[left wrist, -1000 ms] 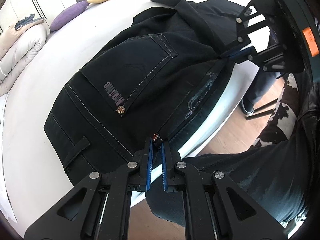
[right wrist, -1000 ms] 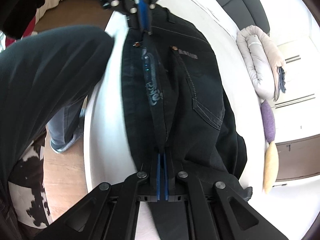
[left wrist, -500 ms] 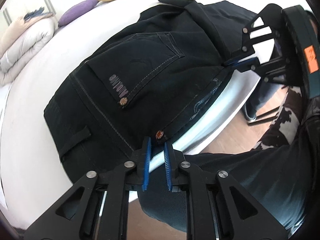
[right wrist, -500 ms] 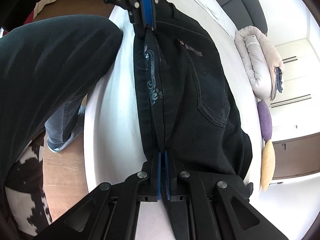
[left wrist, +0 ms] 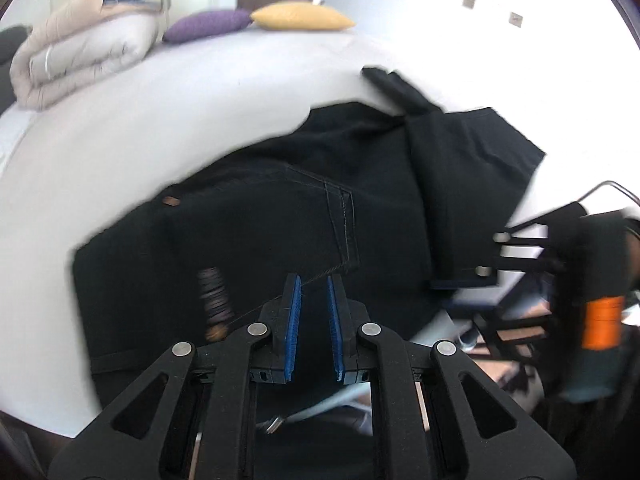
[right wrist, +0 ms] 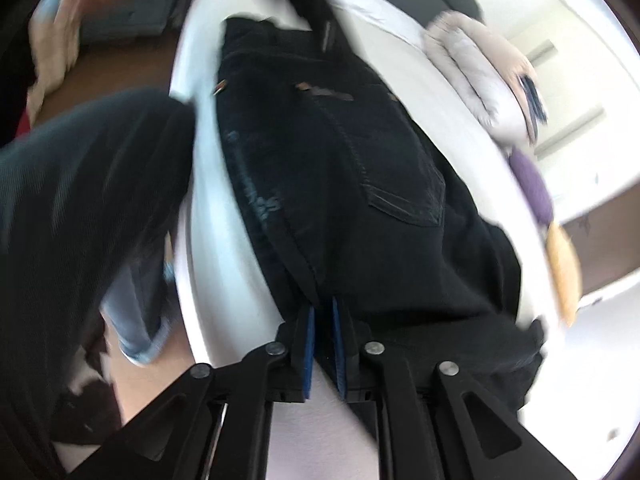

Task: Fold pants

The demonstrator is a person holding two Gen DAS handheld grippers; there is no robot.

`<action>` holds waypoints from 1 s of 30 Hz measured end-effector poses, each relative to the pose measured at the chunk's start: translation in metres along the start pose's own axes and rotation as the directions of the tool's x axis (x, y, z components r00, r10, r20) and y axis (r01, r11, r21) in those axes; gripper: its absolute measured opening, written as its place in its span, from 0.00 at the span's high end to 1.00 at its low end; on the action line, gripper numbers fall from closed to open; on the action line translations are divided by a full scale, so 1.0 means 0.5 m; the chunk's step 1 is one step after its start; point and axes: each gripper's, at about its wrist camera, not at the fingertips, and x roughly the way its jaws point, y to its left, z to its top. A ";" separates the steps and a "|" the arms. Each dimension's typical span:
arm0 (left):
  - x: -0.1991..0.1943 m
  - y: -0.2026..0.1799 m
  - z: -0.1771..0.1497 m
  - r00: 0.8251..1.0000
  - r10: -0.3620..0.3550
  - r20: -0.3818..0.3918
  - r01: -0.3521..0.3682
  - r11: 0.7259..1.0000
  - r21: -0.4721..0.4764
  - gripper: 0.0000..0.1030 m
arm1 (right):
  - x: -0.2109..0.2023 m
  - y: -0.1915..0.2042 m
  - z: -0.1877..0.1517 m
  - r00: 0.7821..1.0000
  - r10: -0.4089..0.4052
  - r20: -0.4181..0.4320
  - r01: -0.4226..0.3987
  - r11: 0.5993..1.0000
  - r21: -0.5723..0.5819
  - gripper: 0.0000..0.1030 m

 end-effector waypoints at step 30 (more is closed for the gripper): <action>0.142 0.038 -0.017 0.995 -0.047 -0.088 0.023 0.964 -0.264 0.88 | 0.275 -0.840 -0.416 0.895 0.081 0.439 -0.395 -0.315 0.863 0.53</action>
